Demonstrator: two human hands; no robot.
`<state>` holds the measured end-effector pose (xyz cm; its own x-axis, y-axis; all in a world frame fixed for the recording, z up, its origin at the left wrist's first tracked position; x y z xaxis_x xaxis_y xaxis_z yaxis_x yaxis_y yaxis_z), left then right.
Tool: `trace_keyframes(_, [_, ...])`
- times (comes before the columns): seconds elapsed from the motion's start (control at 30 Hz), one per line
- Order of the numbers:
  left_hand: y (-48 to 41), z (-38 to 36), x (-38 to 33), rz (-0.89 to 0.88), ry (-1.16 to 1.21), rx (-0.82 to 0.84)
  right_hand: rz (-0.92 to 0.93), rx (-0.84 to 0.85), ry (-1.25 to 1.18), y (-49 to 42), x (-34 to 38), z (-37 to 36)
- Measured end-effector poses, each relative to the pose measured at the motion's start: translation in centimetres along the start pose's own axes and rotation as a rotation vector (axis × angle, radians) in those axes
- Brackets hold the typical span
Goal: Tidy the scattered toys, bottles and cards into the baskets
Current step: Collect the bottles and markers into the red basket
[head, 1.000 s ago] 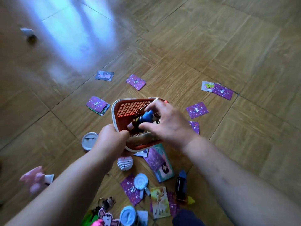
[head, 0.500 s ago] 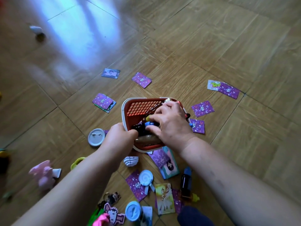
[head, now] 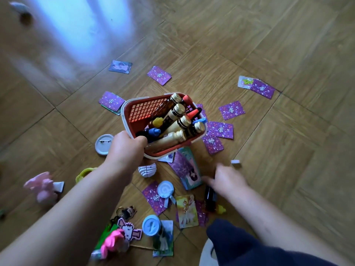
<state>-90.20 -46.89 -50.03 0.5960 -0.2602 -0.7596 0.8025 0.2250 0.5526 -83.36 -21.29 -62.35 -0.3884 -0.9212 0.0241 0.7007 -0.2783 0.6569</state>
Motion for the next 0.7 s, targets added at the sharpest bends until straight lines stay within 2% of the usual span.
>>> trace_keyframes(0.1, [0.4,0.1,0.2,0.016,-0.019,-0.001,0.011,0.043,-0.092,-0.9,0.0,-1.5])
trace_keyframes(0.2, [0.4,0.3,0.6,0.025,-0.022,0.016,-0.001,0.044,-0.242,-2.0,-0.5,0.6])
trace_keyframes(0.3, [0.3,0.4,1.1,0.034,-0.048,0.042,0.102,-0.001,-0.656,-0.9,0.0,6.4])
trace_keyframes(0.37, [0.2,0.5,1.2,0.037,-0.065,0.046,0.263,0.011,-0.999,1.3,1.8,11.0])
trace_keyframes(0.43, [0.3,0.4,1.2,0.039,-0.07,0.053,0.44,-0.03,-1.191,3.2,4.3,15.3])
trace_keyframes(0.5, [0.5,0.1,1.2,0.041,-0.074,0.075,0.541,-0.14,-1.17,3.8,7.1,17.5])
trace_keyframes(0.6, [0.9,-0.3,1.1,0.039,-0.098,0.104,0.577,-0.388,-0.8,3.4,10.8,18.5])
trace_keyframes(0.7, [1.1,-0.5,1.1,0.043,-0.108,0.115,0.636,-0.523,-0.432,3.1,13.4,17.7])
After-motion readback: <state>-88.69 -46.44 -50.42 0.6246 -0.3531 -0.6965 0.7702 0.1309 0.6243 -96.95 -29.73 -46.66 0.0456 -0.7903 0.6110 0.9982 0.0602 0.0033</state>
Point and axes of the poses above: each hand's wrist, its own y-axis away from the middle knuckle, its own z-axis out of the back of the hand, x = y × z, the point moved 8 cm from there along -y, towards the middle knuckle, and after that the axes turned 5 degrees about -z, right-handed, at the moved point
